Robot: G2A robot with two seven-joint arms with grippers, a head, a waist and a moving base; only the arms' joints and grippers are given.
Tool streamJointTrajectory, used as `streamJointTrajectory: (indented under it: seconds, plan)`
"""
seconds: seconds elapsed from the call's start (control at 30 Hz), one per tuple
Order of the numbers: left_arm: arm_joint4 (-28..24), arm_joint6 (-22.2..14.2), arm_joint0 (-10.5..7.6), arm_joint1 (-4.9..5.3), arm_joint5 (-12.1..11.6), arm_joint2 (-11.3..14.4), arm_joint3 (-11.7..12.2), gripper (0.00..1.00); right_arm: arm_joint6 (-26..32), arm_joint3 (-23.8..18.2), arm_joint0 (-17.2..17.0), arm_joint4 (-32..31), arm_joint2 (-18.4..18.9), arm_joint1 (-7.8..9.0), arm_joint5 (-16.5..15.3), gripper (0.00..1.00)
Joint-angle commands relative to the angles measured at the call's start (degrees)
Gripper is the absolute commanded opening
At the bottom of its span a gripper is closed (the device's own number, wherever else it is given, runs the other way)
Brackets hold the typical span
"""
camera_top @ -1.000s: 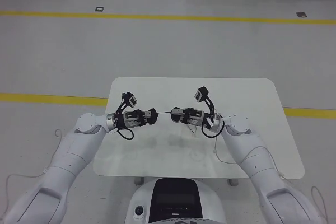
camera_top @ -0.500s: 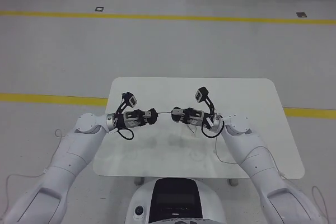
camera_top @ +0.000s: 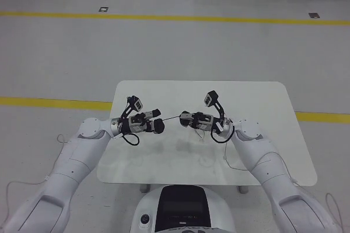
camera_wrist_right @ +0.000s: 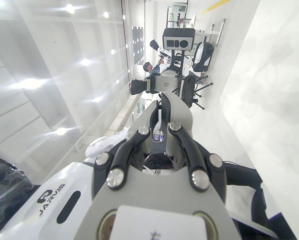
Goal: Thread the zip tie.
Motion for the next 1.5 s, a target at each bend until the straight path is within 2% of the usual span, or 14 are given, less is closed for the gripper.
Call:
streamJointTrajectory:
  seconds: [0.0,0.13,0.23,0.37,0.47,0.57,0.77,0.83,0.97,1.47]
  plan:
    - [0.00,0.00,0.00,0.00,0.00,0.00,0.00,1.00,0.00,-0.01,-0.01,0.00,0.01,0.00,0.00,0.00]
    - [0.06,0.38,0.09,-0.01,0.08,0.02,-0.10,1.00,0.00,-0.01,-0.01,0.00,0.01,0.00,0.00,0.00]
    - [1.72,1.68,0.68,0.19,0.91,0.11,-1.86,1.00,-1.58,-1.77,-1.06,0.55,0.20,0.10,0.55,0.00]
    - [3.19,-0.64,0.66,0.43,1.51,0.45,-3.24,1.00,-0.11,-2.90,-1.65,3.31,0.12,0.11,0.98,0.00]
    - [5.94,-0.90,0.10,0.55,1.74,1.01,-3.63,1.00,1.52,-2.64,-1.23,5.19,-0.93,-0.16,1.54,0.00]
    - [4.99,-2.92,0.11,0.44,1.14,1.50,-4.49,1.00,2.30,-1.43,-0.34,5.90,-2.08,-0.45,1.68,0.00]
    - [4.99,-2.92,0.11,0.44,1.14,1.50,-4.49,1.00,2.30,-1.43,-0.34,5.90,-2.08,-0.45,1.68,0.00]
    - [5.47,-0.91,0.69,0.46,1.61,1.64,-5.64,1.00,0.78,-2.80,-1.00,5.25,-2.32,-0.41,2.24,0.00]
    - [5.47,-0.16,1.12,0.71,2.11,1.15,-6.60,1.00,0.59,-4.56,-1.73,4.37,-2.35,-0.10,3.41,0.00]
    - [5.07,-0.21,1.63,1.31,2.23,0.11,-6.74,1.00,1.46,-5.48,-2.04,5.12,-2.48,0.46,4.15,0.00]
